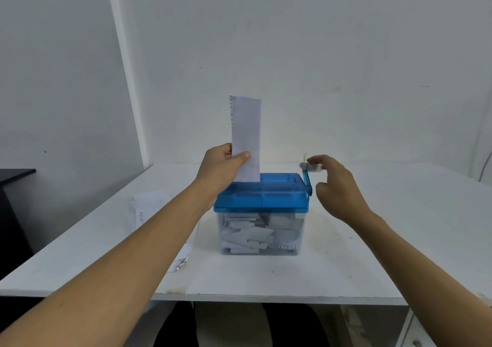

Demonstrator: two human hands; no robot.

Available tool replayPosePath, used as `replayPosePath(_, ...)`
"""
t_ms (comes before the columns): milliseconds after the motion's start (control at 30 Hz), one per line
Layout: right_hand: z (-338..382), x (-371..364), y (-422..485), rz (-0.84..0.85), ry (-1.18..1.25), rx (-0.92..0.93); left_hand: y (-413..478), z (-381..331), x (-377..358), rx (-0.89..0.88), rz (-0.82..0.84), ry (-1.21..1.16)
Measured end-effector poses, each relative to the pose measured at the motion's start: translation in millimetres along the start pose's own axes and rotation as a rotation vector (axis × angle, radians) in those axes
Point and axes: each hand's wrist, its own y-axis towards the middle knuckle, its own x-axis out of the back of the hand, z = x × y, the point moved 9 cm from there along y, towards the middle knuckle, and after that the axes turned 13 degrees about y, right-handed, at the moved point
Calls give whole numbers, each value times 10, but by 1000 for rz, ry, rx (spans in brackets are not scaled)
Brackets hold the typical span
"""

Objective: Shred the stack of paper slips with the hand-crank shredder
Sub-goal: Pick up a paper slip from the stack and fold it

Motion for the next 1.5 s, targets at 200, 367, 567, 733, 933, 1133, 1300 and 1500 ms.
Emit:
replayPosePath(200,62,-142,-82,36,-173,201,-48,16,8,-36,-37,52)
replayPosePath(367,-90,-313,-110,85,-281,271,-56,32,30,-33,-54,18)
replayPosePath(567,-309,-503,-268,156,-309,189,-85,26,-20,-56,-11,65)
replayPosePath(733,-252,-532,-277,161,-293,184,-86,24,-7,-80,-46,128)
replayPosePath(933,-285,-665,-433,260,-302,162,-93,51,-44,-111,-33,231)
replayPosePath(1133,-298,-636,-528,282,-292,40,-108,151,-41,-140,-5,286)
replayPosePath(1300,-242,-587,-582,278,-302,11,-137,168,-58,-146,-37,289)
replayPosePath(1500,-215,-449,-653,370,-520,-119,-145,249,-64,-118,-55,351)
